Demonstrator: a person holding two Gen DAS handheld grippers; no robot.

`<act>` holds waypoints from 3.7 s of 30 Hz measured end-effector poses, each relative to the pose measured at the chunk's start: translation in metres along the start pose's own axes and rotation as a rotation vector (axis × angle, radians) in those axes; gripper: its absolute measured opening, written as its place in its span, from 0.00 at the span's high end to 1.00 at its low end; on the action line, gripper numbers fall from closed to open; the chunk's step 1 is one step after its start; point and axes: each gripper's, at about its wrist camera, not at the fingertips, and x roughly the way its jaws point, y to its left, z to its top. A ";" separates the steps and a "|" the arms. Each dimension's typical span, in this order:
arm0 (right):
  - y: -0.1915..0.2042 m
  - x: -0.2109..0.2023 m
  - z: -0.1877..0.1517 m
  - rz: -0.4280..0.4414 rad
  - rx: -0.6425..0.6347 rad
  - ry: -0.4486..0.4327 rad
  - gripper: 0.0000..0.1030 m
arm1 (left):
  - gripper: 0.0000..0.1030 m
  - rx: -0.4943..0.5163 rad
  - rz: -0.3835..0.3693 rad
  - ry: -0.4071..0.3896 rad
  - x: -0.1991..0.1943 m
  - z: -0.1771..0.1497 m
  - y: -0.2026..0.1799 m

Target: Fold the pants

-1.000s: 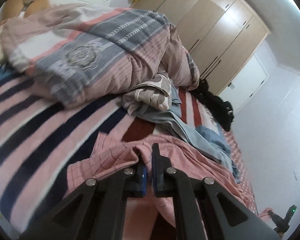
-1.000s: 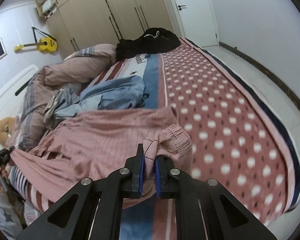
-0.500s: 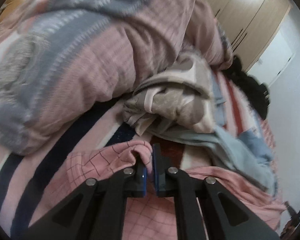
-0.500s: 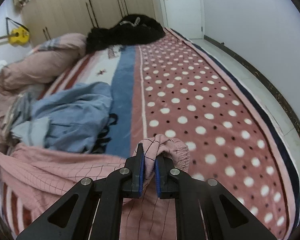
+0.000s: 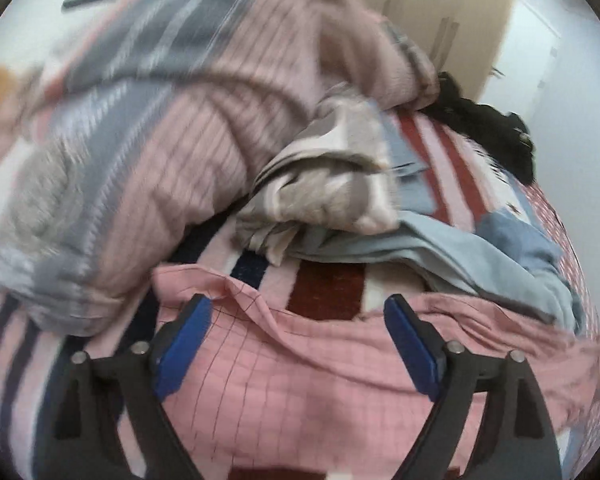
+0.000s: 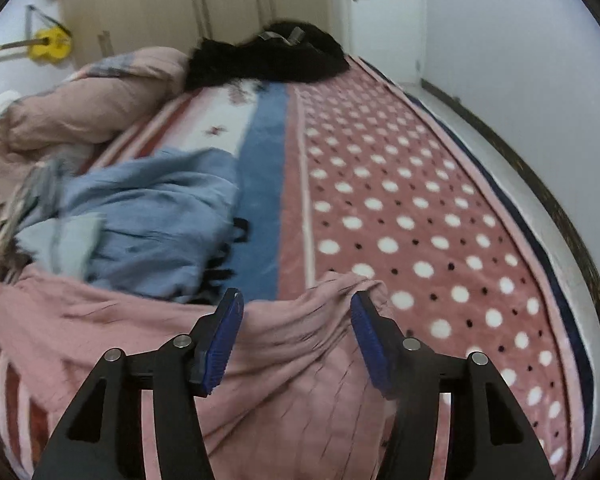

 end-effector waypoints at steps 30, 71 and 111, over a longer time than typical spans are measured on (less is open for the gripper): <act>0.177 0.087 -0.033 0.281 -0.367 0.087 0.92 | 0.11 0.218 -0.242 0.148 0.115 -0.037 -0.141; 0.060 0.037 -0.138 0.551 0.385 0.012 0.25 | 0.01 -0.434 -0.466 0.045 0.077 -0.107 -0.029; -0.037 -0.008 -0.150 0.194 0.610 -0.028 0.43 | 0.50 -0.465 -0.254 0.052 0.035 -0.121 0.041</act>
